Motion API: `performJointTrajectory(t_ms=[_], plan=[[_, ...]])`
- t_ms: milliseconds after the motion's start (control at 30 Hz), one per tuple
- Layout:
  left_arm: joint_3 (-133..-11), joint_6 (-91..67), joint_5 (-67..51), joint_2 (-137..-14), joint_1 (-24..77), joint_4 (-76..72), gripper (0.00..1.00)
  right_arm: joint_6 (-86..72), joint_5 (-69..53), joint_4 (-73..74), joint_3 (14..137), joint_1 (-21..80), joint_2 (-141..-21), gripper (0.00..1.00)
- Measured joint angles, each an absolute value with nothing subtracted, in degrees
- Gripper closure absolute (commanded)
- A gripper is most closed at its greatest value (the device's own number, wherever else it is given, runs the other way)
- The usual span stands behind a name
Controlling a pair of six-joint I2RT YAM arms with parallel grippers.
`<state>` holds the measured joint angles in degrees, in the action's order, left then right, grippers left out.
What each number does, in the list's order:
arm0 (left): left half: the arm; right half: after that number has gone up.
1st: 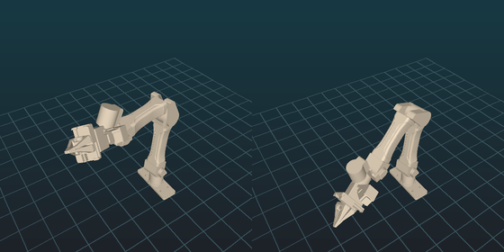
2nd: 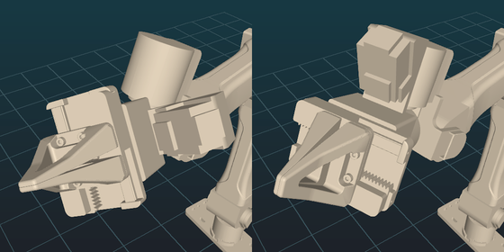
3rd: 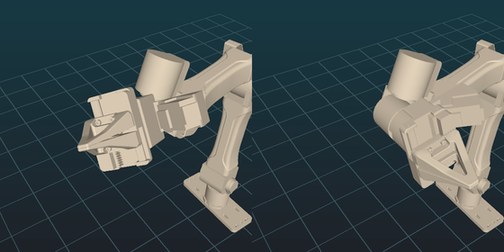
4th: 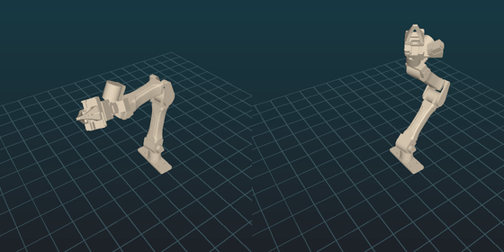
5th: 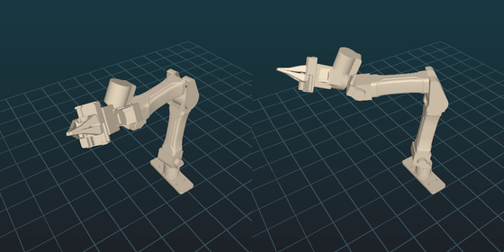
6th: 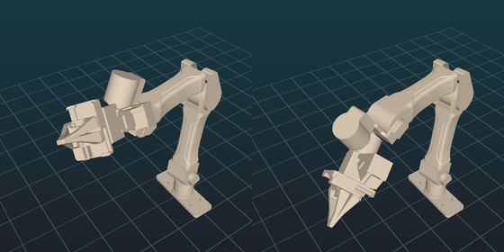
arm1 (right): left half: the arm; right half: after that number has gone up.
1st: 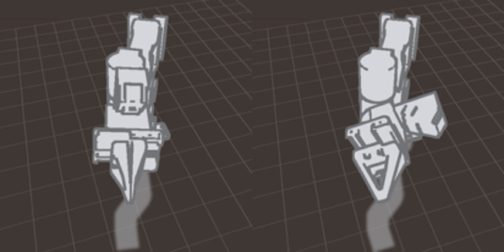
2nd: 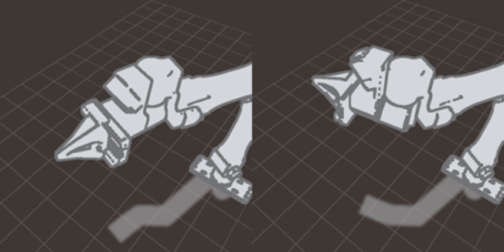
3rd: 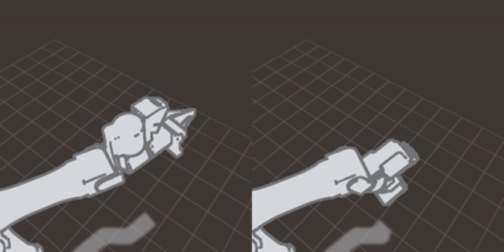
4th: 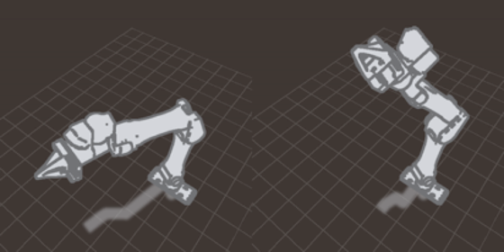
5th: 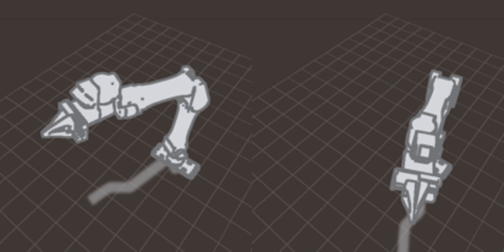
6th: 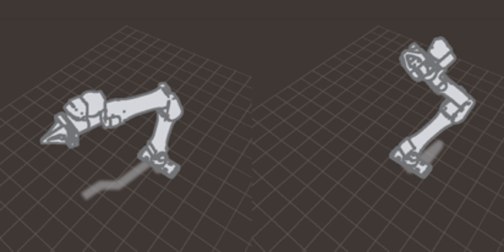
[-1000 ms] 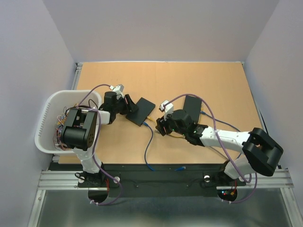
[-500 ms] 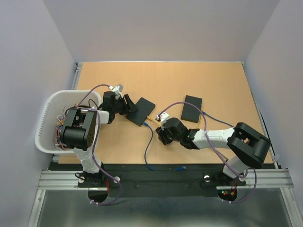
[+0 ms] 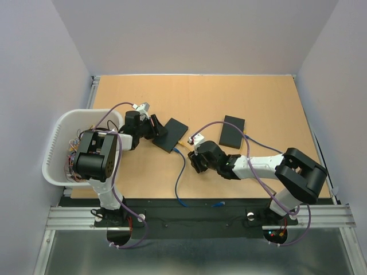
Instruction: Insert the plug into the switch port
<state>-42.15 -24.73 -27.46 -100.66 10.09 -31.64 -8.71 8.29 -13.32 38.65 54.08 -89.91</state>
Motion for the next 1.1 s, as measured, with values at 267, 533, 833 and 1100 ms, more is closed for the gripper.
performJointTrajectory(t_ms=[267, 533, 833, 1100], plan=[[-42.2, -24.8, -28.0, -100.8, 10.1, -31.9, 0.39, -7.7, 9.3, -13.6, 41.8, 54.1, -91.5, 0.53], [-42.2, -24.8, -28.2, -100.9, 10.0, -31.9, 0.39, -7.5, 10.8, -13.8, 43.2, 54.1, -96.3, 0.53], [-42.2, -24.8, -28.4, -101.0, 10.0, -32.1, 0.4, -7.7, 10.7, -14.0, 43.0, 54.1, -96.3, 0.91], [-42.2, -24.8, -28.4, -101.0, 10.0, -32.3, 0.4, -7.7, 8.9, -13.2, 42.5, 54.1, -94.6, 1.0]])
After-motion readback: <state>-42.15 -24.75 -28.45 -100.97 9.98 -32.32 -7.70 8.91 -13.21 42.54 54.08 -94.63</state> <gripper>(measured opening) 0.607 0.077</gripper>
